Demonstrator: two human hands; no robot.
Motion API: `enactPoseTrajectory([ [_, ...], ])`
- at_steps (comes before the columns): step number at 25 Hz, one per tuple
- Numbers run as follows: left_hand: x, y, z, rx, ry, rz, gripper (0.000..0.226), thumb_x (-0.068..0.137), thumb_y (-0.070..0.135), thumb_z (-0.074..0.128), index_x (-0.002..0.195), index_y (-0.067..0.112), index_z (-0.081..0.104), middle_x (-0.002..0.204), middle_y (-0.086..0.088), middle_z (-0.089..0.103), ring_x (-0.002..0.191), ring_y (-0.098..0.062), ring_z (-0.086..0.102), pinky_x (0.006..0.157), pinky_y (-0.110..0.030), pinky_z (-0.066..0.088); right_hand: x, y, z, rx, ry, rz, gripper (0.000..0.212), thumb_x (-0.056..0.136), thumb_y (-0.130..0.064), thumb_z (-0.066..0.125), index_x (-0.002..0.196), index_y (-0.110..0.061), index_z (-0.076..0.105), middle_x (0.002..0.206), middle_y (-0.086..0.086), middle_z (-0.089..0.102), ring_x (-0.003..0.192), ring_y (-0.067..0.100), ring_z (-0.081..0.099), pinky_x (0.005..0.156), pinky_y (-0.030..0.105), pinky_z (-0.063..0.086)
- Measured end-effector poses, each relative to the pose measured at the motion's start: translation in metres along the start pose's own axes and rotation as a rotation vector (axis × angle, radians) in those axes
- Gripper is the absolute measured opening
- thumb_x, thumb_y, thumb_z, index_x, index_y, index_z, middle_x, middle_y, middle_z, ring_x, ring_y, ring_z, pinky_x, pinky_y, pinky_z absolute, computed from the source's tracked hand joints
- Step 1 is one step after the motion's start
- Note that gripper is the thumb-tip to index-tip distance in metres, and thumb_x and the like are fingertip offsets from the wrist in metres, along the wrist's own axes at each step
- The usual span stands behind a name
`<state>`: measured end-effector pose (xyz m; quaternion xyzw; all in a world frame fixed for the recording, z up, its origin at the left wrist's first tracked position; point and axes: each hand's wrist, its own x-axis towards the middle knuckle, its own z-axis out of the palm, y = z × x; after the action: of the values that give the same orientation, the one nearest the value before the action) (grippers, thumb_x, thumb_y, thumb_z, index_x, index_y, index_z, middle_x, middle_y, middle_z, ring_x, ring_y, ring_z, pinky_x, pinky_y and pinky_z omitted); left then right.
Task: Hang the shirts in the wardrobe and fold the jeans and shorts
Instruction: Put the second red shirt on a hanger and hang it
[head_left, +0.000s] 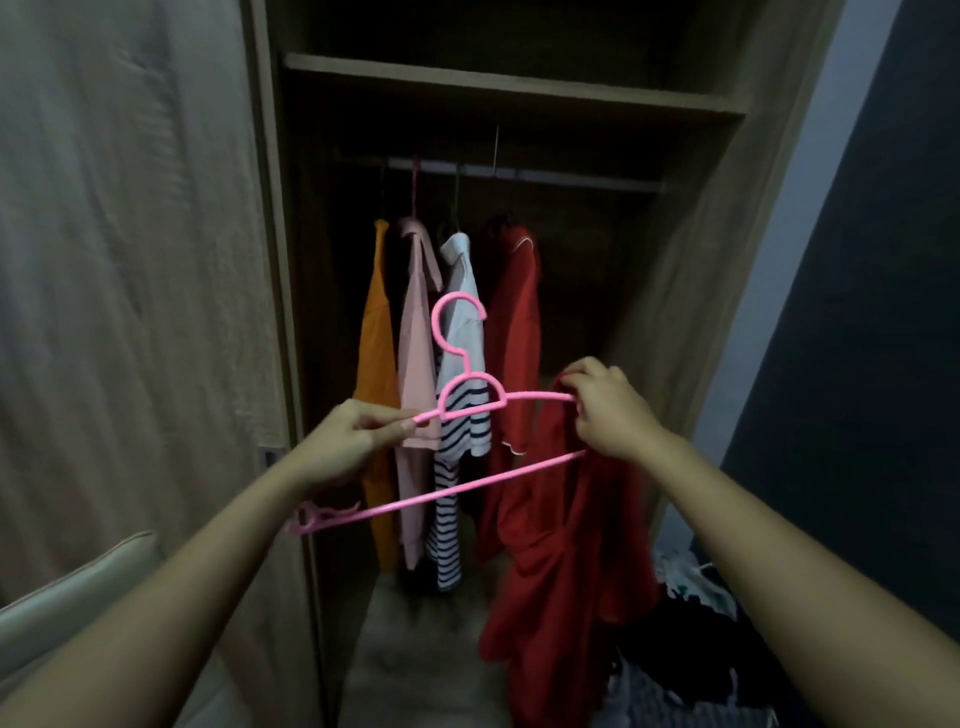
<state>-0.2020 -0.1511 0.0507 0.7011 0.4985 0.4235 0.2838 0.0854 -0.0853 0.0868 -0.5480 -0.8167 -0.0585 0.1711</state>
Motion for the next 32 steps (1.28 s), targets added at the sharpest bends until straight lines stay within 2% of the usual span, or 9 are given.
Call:
enactPoseTrajectory([
  [5, -0.003, -0.009, 0.033, -0.047, 0.124, 0.135, 0.024, 0.09, 0.018, 0.062, 0.1, 0.037, 0.072, 0.087, 0.015, 0.073, 0.08, -0.003, 0.059, 0.076, -0.02, 0.045, -0.009, -0.042, -0.025, -0.046, 0.03, -0.209, 0.045, 0.077, -0.007, 0.052, 0.12, -0.018, 0.057, 0.126, -0.006, 0.049, 0.108, 0.024, 0.041, 0.083, 0.042, 0.049],
  [8, -0.008, -0.004, 0.024, -0.077, 0.239, 0.232, 0.027, 0.086, 0.023, 0.063, 0.089, 0.048, 0.072, 0.084, 0.031, 0.069, 0.084, 0.013, 0.06, 0.078, -0.009, 0.045, -0.014, -0.034, -0.037, -0.041, 0.114, -0.332, 0.041, 0.083, -0.045, 0.05, 0.122, -0.032, 0.05, 0.114, -0.014, 0.058, 0.107, 0.014, 0.044, 0.094, 0.041, 0.033],
  [10, -0.011, 0.008, 0.026, -0.072, 0.276, 0.283, 0.021, 0.083, 0.035, 0.062, 0.089, 0.054, 0.07, 0.084, 0.031, 0.069, 0.083, 0.011, 0.061, 0.077, -0.014, 0.049, -0.012, -0.029, -0.039, -0.115, 0.329, -0.375, 0.039, 0.087, -0.056, 0.037, 0.102, -0.027, 0.058, 0.091, -0.008, 0.067, 0.089, 0.016, 0.06, 0.08, 0.037, 0.041],
  [12, -0.013, 0.017, 0.034, 0.133, 0.458, 0.381, 0.021, 0.084, 0.04, 0.057, 0.097, 0.037, 0.073, 0.081, 0.024, 0.069, 0.079, 0.004, 0.061, 0.072, -0.028, 0.053, -0.009, -0.026, -0.039, -0.197, 0.492, -0.341, 0.047, 0.089, -0.055, 0.032, 0.072, -0.019, 0.056, 0.063, 0.0, 0.065, 0.06, 0.025, 0.065, 0.05, 0.027, 0.037],
  [16, -0.027, 0.02, 0.078, 0.6, 0.879, 0.698, 0.029, 0.08, 0.018, 0.056, 0.108, 0.016, 0.062, 0.103, -0.007, 0.054, 0.09, -0.023, 0.047, 0.077, -0.036, 0.037, -0.004, -0.018, -0.039, -0.142, 0.522, -0.28, 0.057, 0.088, -0.06, 0.026, 0.062, -0.015, 0.048, 0.057, 0.003, 0.061, 0.055, 0.029, 0.062, 0.046, 0.024, 0.033],
  [18, -0.039, -0.003, 0.123, 0.62, 0.679, 0.753, 0.028, 0.076, 0.023, 0.057, 0.105, 0.022, 0.057, 0.112, -0.007, 0.046, 0.096, -0.025, 0.046, 0.081, -0.033, 0.034, -0.003, -0.016, -0.045, -0.112, 0.558, -0.273, 0.057, 0.088, -0.061, 0.026, 0.062, -0.015, 0.047, 0.056, 0.002, 0.06, 0.055, 0.026, 0.062, 0.047, 0.025, 0.035],
  [23, -0.015, -0.054, 0.163, 0.107, 0.07, 0.02, 0.044, 0.072, 0.052, 0.058, 0.115, 0.061, 0.049, 0.126, 0.002, 0.042, 0.121, -0.018, 0.043, 0.102, -0.024, 0.032, -0.004, -0.003, -0.067, -0.051, 0.624, -0.279, 0.057, 0.089, -0.058, 0.028, 0.064, -0.012, 0.051, 0.054, 0.001, 0.057, 0.056, 0.025, 0.06, 0.048, 0.026, 0.033],
  [28, 0.008, -0.065, 0.123, -0.46, -0.027, -0.271, 0.08, 0.068, -0.006, 0.064, 0.14, 0.012, 0.034, 0.126, -0.003, 0.053, 0.079, 0.006, 0.064, 0.069, -0.009, 0.05, -0.015, 0.044, -0.058, -0.111, 0.64, -0.311, 0.061, 0.092, -0.057, 0.025, 0.06, -0.012, 0.05, 0.052, 0.001, 0.057, 0.051, 0.024, 0.059, 0.045, 0.025, 0.03],
  [32, 0.013, -0.056, 0.056, -0.271, -0.293, -0.139, 0.073, 0.052, 0.02, 0.077, 0.122, 0.026, 0.053, 0.112, 0.02, 0.065, 0.094, 0.008, 0.061, 0.075, -0.011, 0.048, -0.028, 0.08, -0.025, -0.166, 0.628, -0.318, 0.065, 0.096, -0.057, 0.017, 0.056, -0.015, 0.046, 0.051, 0.001, 0.055, 0.048, 0.023, 0.058, 0.042, 0.024, 0.027],
])
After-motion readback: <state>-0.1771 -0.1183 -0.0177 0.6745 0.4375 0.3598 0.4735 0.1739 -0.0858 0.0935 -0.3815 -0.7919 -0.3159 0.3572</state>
